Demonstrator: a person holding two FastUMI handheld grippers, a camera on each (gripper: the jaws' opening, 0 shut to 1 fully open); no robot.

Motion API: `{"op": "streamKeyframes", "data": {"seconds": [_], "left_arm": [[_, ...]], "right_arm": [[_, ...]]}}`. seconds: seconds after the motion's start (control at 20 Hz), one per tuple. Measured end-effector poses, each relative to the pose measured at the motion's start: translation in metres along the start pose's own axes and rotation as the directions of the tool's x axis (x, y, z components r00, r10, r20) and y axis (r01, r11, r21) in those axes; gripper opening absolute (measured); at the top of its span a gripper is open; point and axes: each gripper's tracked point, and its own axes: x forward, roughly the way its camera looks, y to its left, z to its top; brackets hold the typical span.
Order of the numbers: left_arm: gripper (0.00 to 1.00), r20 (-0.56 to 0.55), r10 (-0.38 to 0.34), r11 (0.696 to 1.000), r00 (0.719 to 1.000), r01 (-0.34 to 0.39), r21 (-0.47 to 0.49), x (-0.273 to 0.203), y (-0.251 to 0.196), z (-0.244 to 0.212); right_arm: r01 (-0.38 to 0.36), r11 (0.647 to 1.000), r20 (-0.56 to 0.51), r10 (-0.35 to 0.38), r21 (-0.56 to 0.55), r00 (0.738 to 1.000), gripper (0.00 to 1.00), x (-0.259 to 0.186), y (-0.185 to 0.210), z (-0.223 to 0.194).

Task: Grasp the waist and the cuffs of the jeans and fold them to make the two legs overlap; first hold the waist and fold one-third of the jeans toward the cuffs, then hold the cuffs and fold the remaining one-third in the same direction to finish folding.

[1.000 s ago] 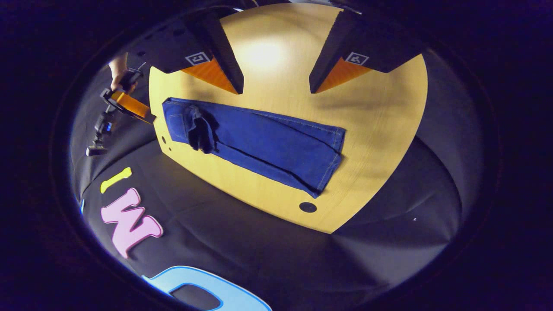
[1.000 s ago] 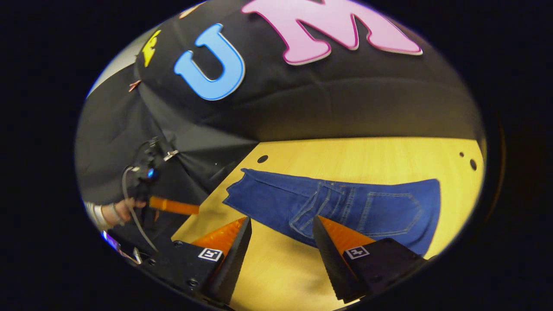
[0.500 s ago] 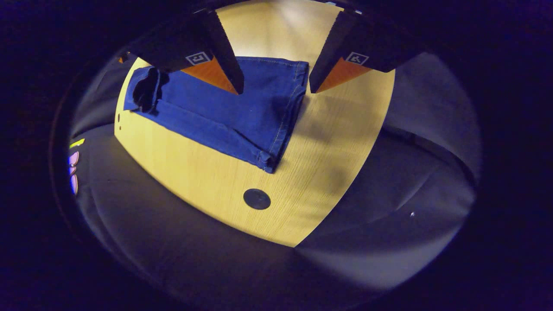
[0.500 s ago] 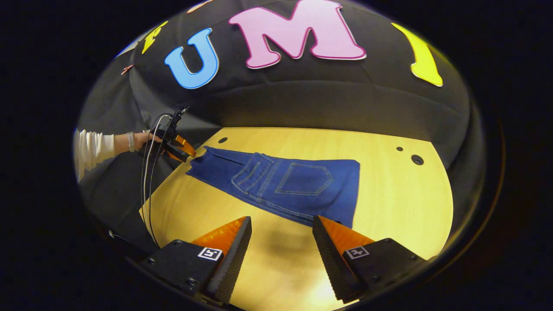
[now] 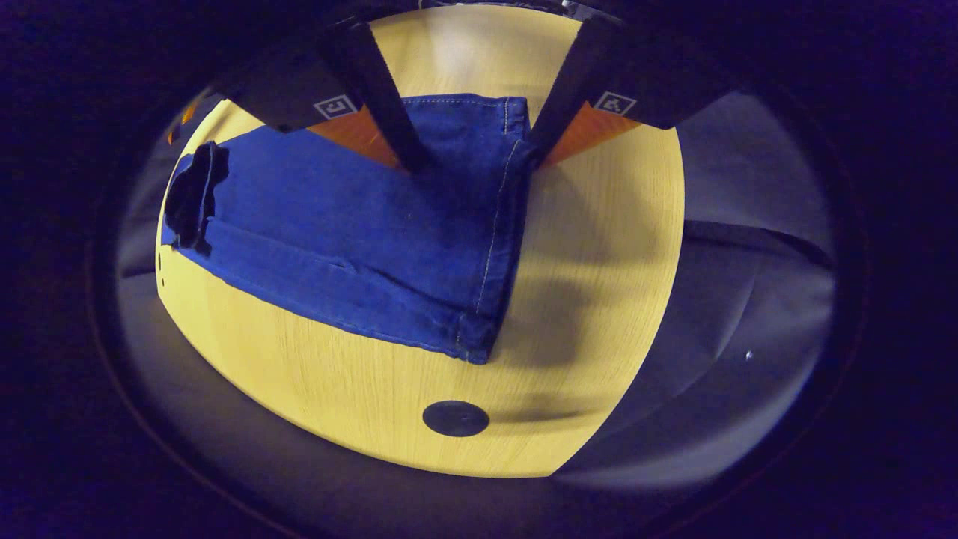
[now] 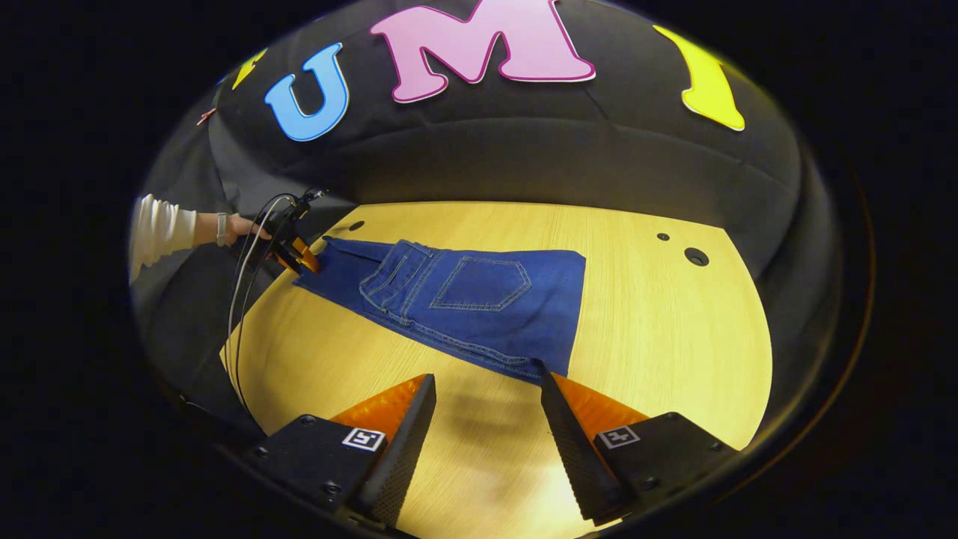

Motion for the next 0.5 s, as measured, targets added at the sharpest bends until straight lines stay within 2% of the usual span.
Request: {"op": "streamKeyframes", "data": {"seconds": [0.15,0.25,0.3,0.4,0.5], "left_arm": [[0.96,0.048,-0.005,0.999,0.999,0.006,-0.036,-0.002,-0.001,0.005],[0.96,0.064,-0.02,1.0,0.998,0.019,0.012,0.0,-0.003,0.004],[0.82,0.088,-0.065,0.998,0.994,0.063,0.028,-0.002,-0.015,0.006],[0.21,0.12,-0.044,0.999,0.992,0.047,-0.025,-0.003,-0.018,0.007],[0.1,0.151,-0.037,0.997,0.988,0.046,-0.06,-0.004,-0.019,0.008]], "right_arm": [[-0.008,1.0,0.005,0.008,0.001,1.0,0.87,-0.001,0.002,0.003],[-0.002,1.0,-0.001,0.002,-0.006,1.0,0.87,-0.004,-0.001,-0.001],[0.001,1.0,-0.004,-0.001,-0.005,1.0,0.87,-0.004,-0.004,-0.001],[-0.01,1.0,-0.006,0.01,0.0,1.0,0.87,-0.007,-0.001,-0.002],[-0.019,1.0,0.0,0.019,-0.003,1.0,0.87,-0.009,0.003,-0.001]]}}
